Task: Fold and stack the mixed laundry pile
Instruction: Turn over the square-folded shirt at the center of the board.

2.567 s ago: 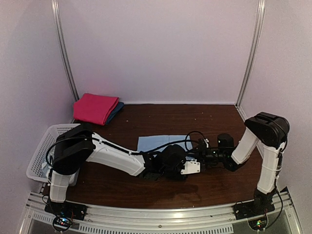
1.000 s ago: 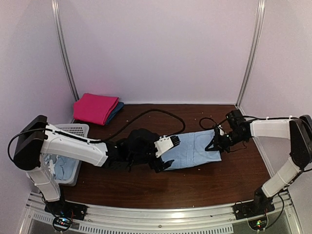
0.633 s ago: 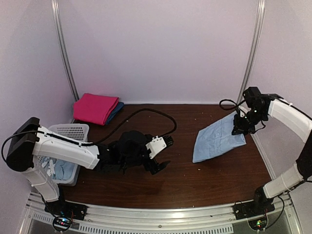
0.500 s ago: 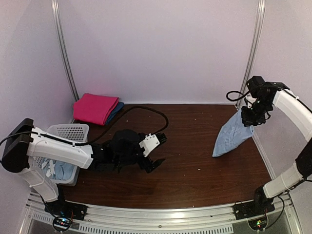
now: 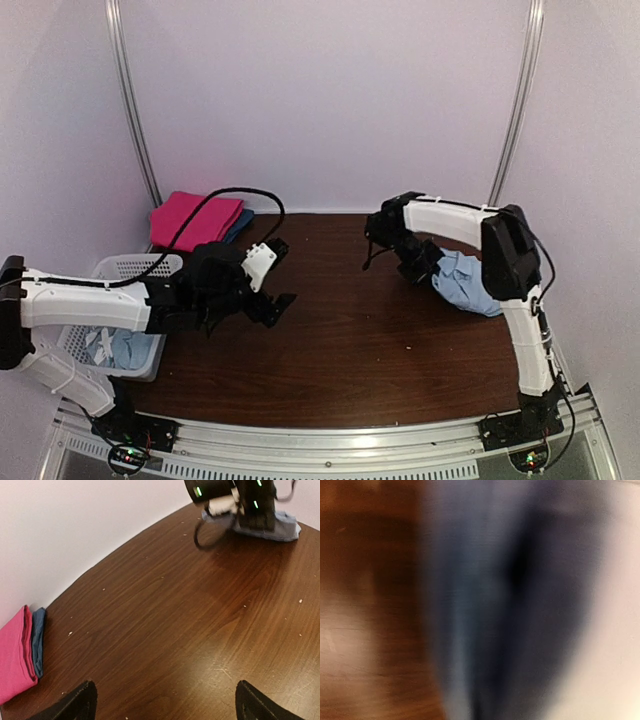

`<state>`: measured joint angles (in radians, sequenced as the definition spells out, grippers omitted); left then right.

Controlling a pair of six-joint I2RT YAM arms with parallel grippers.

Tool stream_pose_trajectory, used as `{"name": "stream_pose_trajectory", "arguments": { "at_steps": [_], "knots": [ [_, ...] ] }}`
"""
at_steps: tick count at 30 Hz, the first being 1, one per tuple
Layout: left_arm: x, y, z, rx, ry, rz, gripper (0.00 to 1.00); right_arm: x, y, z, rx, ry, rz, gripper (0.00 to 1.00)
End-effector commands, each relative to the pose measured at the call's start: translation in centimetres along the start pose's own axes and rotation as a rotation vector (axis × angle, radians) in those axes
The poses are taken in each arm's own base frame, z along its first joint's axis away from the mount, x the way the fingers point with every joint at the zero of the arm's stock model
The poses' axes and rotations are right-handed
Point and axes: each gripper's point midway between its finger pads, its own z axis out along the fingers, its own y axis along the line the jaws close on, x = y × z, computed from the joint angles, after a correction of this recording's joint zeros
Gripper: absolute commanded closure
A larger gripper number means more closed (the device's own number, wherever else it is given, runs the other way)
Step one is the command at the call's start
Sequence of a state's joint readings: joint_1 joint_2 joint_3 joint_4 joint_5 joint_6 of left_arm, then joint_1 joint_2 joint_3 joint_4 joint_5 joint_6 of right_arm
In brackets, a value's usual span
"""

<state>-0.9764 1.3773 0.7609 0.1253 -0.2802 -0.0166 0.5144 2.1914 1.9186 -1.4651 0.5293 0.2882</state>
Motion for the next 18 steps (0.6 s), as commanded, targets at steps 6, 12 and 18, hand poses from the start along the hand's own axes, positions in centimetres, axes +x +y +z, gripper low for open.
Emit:
{"name": "stream_pose_trajectory", "arguments": {
  "at_steps": [6,12,18],
  "knots": [
    [-1.0,7.9,-5.0,-0.143,-0.098,-0.359,0.02,-1.5,16.9,-3.2,-0.147,-0.06,-0.206,1.0],
    [-0.6,9.7,-6.2,-0.218,-0.063,-0.413,0.02,-1.7,22.3,-6.8,-0.316,-0.127,-0.2,0.96],
    [-0.6,12.2,-6.7,-0.261,-0.057,-0.556,0.02,-2.6,26.2,-16.6,-0.718,-0.3,-0.187,0.34]
  ]
}}
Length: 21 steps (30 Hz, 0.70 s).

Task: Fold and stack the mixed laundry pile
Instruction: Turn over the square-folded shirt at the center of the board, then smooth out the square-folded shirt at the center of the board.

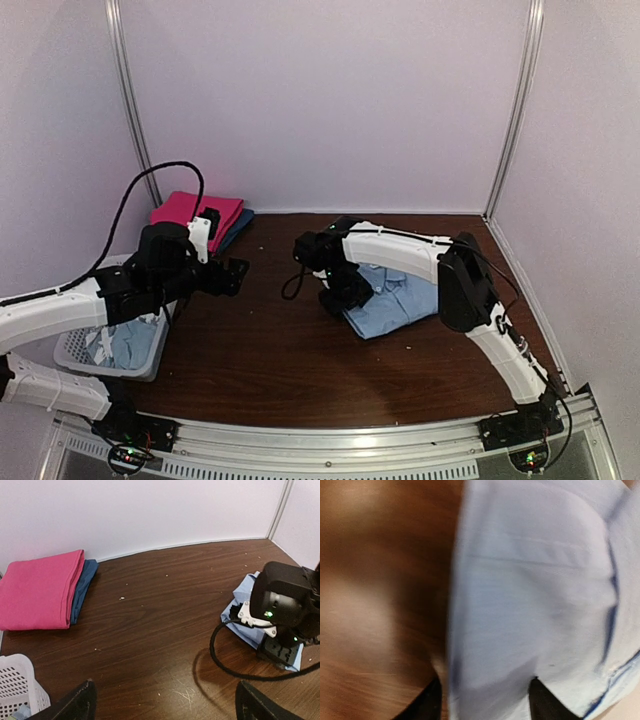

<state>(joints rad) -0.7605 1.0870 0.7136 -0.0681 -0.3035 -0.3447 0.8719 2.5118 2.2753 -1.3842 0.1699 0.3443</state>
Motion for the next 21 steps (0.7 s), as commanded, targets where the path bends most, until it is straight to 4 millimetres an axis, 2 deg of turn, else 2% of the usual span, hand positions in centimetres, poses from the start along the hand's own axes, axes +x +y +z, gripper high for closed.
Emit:
{"name": "stream_pose_trajectory", "arguments": {
  "at_steps": [1,3,4,5,6,8,11,14,17,21],
  "knots": [
    [-2.4,1.7,-0.3,-0.038,-0.022,-0.143,0.02,-3.6,6.0,-8.9,-0.384,-0.239,0.011,0.31],
    [-2.7,1.7,0.1,-0.021,-0.014,-0.163,0.02,-4.9,6.0,-13.9,-0.505,-0.373,0.009,0.28],
    [-2.8,1.4,0.4,-0.008,-0.007,-0.166,0.02,-5.0,5.2,-15.1,-0.54,-0.413,0.014,0.27],
    [-2.8,0.9,0.9,0.01,0.006,-0.165,0.02,-5.5,3.9,-17.8,-0.581,-0.495,0.032,0.27],
    [-2.6,0.4,1.6,0.031,0.024,-0.165,0.02,-4.9,2.4,-18.1,-0.605,-0.518,0.053,0.26],
    [-2.2,-1.4,3.2,0.104,0.067,-0.163,0.02,-4.4,-1.9,-18.7,-0.651,-0.601,0.13,0.26],
    [-1.8,-4.2,5.7,0.21,0.1,-0.176,0.06,-2.5,-10.4,-15.7,-0.64,-0.639,0.316,0.29],
    [-1.6,-8.5,7.7,0.354,0.123,-0.158,0.16,0.8,-17.0,-10.7,-0.554,-0.611,0.474,0.37],
    [-0.8,-13.8,9.4,0.493,0.173,-0.085,0.3,4.1,-21.2,-6.4,-0.475,-0.576,0.608,0.44],
    [2.3,-19.5,12.5,0.57,0.271,0.0,0.43,7.7,-24.2,-2.2,-0.424,-0.543,0.753,0.47]
  ]
}}
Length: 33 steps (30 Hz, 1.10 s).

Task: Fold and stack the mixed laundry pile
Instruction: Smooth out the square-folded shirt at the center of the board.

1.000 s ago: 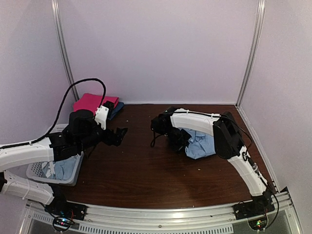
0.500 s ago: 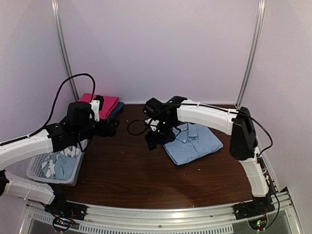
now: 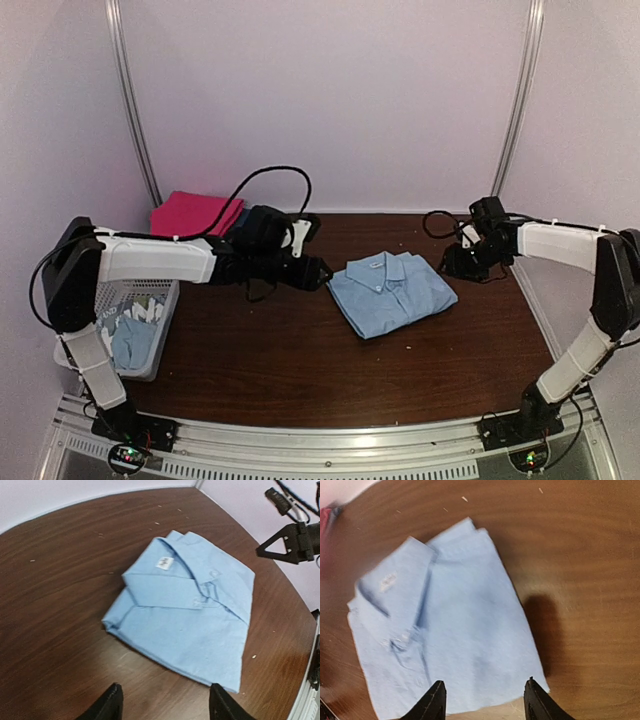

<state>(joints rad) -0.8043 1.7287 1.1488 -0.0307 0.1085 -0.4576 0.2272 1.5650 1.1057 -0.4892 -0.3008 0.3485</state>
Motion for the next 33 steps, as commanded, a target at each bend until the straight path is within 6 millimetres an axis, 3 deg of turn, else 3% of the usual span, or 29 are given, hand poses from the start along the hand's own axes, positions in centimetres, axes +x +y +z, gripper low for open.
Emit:
{"name": "stream_pose_trajectory", "arguments": {
  "at_steps": [1,5,8,11,14,19,21,24,26,30,33],
  "knots": [
    [0.4,-6.2,4.3,0.174,0.051,0.1,0.44,0.7,-4.0,0.2,0.025,-0.069,0.095,0.47],
    [2.7,-8.0,8.0,0.187,0.126,0.141,0.45,2.3,-6.7,1.5,0.022,-0.071,0.157,0.43],
    [4.5,-8.7,10.3,0.205,0.179,0.165,0.46,3.1,-7.2,2.6,-0.005,-0.057,0.165,0.43],
    [5.9,-7.9,11.8,0.18,0.224,0.165,0.51,4.0,-6.6,3.7,-0.065,-0.012,0.171,0.55],
    [7.5,-6.3,11.9,0.128,0.277,0.179,0.57,5.8,-6.0,4.3,-0.119,0.029,0.182,0.64],
    [11.0,-2.3,10.5,0.028,0.384,0.18,0.63,9.7,-4.9,4.4,-0.182,0.104,0.189,0.74],
    [12.1,-0.1,9.5,-0.021,0.41,0.155,0.66,11.3,-3.8,4.2,-0.214,0.131,0.183,0.85],
    [11.8,3.4,7.4,-0.06,0.39,0.072,0.69,13.5,-2.3,3.8,-0.24,0.167,0.17,0.94],
    [10.8,4.7,5.7,-0.071,0.338,0.044,0.69,14.7,-1.7,3.3,-0.244,0.178,0.16,0.99],
    [8.3,5.0,3.0,-0.093,0.249,0.07,0.62,16.5,0.0,2.7,-0.278,0.211,0.143,1.0],
    [7.2,5.2,2.2,-0.117,0.222,0.09,0.55,16.4,0.7,1.9,-0.296,0.204,0.124,1.0]
  ]
}}
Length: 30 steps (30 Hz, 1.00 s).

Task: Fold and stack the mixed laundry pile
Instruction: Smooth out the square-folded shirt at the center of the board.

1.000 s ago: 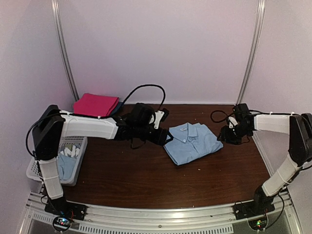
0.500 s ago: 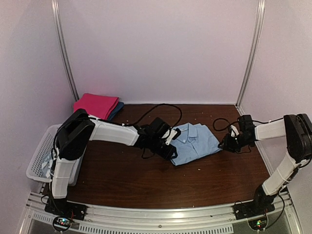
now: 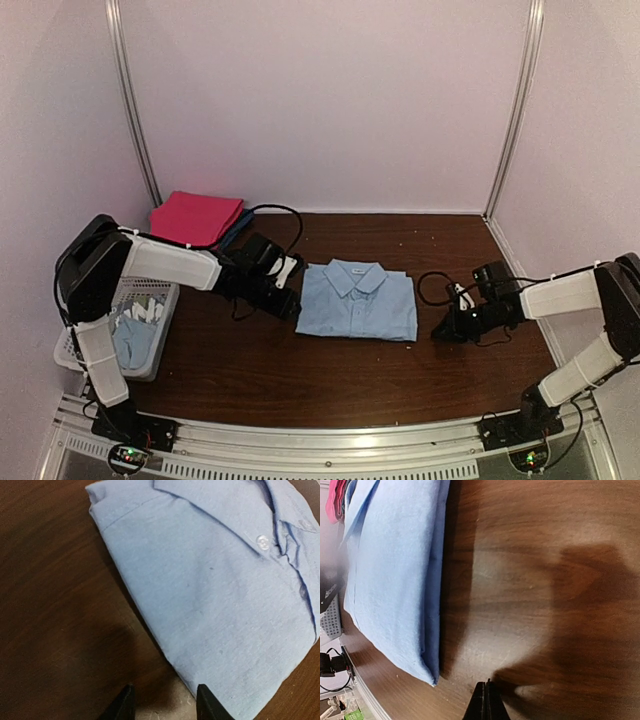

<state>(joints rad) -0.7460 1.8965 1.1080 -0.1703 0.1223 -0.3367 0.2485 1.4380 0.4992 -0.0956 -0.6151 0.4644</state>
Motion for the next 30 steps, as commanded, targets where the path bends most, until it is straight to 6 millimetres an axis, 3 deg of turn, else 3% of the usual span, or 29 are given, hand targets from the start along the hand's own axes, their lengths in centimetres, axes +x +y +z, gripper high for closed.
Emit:
{"name": "stream_pose_trajectory", "arguments": {
  "at_steps": [1,5,10,15,19,25,30],
  "knots": [
    [-2.9,-0.8,-2.4,-0.014,-0.109,0.04,0.51,-0.1,1.5,-1.0,-0.027,-0.016,-0.019,1.0],
    [-4.4,-1.9,-3.6,0.054,-0.186,0.02,0.4,-3.1,4.0,-2.5,-0.058,-0.096,-0.082,0.9],
    [-7.3,-3.9,-3.4,0.154,-0.218,0.033,0.32,-6.0,8.5,-3.1,-0.122,-0.133,-0.188,0.68],
    [-9.3,-5.8,-0.7,0.258,-0.219,0.028,0.31,-7.5,11.6,-0.1,-0.164,-0.083,-0.249,0.59],
    [-8.8,-5.4,2.1,0.249,-0.183,0.019,0.33,-6.9,12.9,3.7,-0.193,-0.017,-0.274,0.58],
    [-4.6,-3.9,4.8,0.193,-0.085,-0.024,0.37,-4.0,10.1,8.4,-0.143,0.098,-0.259,0.59],
    [-0.9,-4.1,4.9,0.17,-0.021,-0.03,0.38,-1.4,7.2,8.9,-0.076,0.157,-0.259,0.59]
  ]
}}
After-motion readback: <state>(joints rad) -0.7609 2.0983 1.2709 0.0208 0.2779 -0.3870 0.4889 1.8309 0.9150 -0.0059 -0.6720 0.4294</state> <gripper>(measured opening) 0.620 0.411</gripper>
